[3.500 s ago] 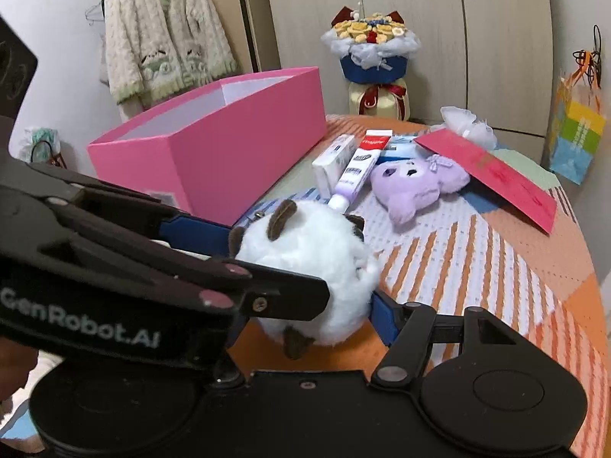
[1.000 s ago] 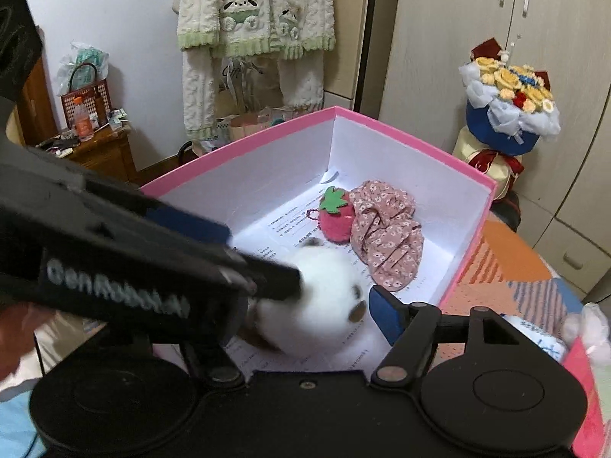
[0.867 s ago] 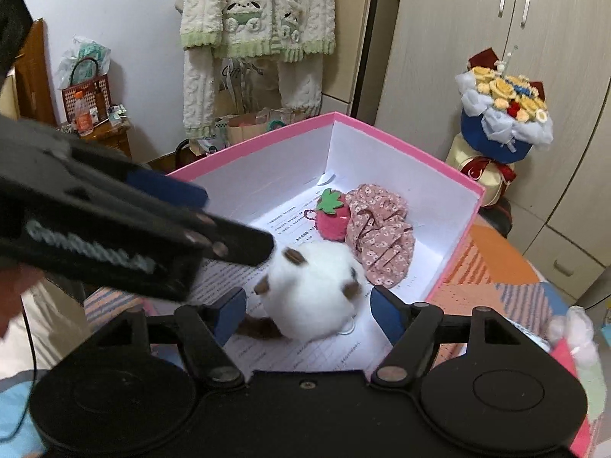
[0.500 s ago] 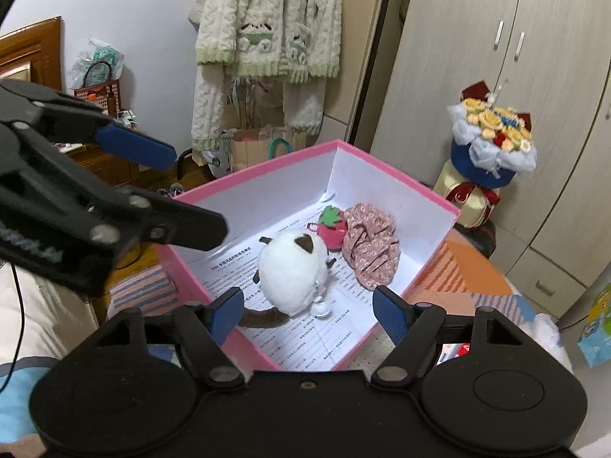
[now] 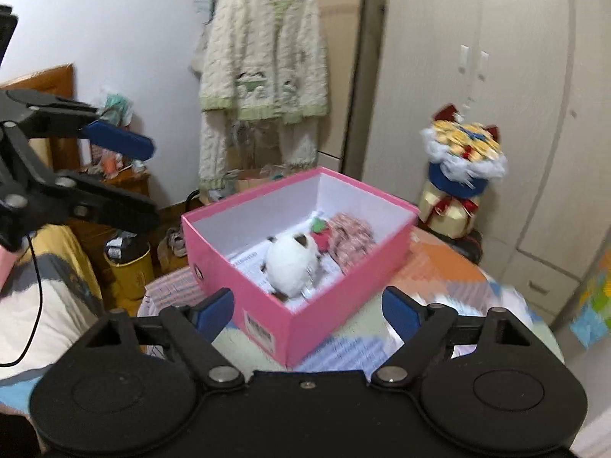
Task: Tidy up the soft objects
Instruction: 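Withdraw the left tool from the box toward the lilac plush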
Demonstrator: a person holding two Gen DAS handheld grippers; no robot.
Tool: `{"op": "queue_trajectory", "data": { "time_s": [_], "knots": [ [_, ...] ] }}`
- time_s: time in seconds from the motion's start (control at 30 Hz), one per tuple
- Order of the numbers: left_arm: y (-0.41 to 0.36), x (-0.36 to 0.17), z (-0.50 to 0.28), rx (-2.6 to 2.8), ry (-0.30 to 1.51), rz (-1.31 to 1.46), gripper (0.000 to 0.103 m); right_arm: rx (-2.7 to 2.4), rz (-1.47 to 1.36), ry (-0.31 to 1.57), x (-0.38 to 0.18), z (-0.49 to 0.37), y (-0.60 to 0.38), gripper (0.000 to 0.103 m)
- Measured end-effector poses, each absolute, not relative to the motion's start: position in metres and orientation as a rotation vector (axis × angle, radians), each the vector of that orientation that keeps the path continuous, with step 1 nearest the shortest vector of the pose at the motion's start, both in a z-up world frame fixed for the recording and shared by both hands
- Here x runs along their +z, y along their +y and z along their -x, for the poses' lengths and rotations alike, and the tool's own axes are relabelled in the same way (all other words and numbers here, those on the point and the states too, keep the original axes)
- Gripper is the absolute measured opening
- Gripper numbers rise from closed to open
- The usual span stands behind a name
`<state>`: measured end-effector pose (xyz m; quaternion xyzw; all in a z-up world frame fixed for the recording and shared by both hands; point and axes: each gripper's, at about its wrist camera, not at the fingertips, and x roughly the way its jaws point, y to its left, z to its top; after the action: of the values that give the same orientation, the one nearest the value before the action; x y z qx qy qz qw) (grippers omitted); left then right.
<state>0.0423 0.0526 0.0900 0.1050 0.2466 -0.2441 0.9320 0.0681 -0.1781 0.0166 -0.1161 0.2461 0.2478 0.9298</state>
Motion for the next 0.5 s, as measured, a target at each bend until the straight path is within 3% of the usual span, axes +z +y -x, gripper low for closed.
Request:
{"op": "queue_trajectory", "data": {
  "time_s": [0.5],
  "knots": [
    [-0.038,0.045,-0.02,-0.723,0.526,-0.352,0.095,0.435,0.195,0.465,-0.021,-0.024,-0.258,0.09]
  ]
}}
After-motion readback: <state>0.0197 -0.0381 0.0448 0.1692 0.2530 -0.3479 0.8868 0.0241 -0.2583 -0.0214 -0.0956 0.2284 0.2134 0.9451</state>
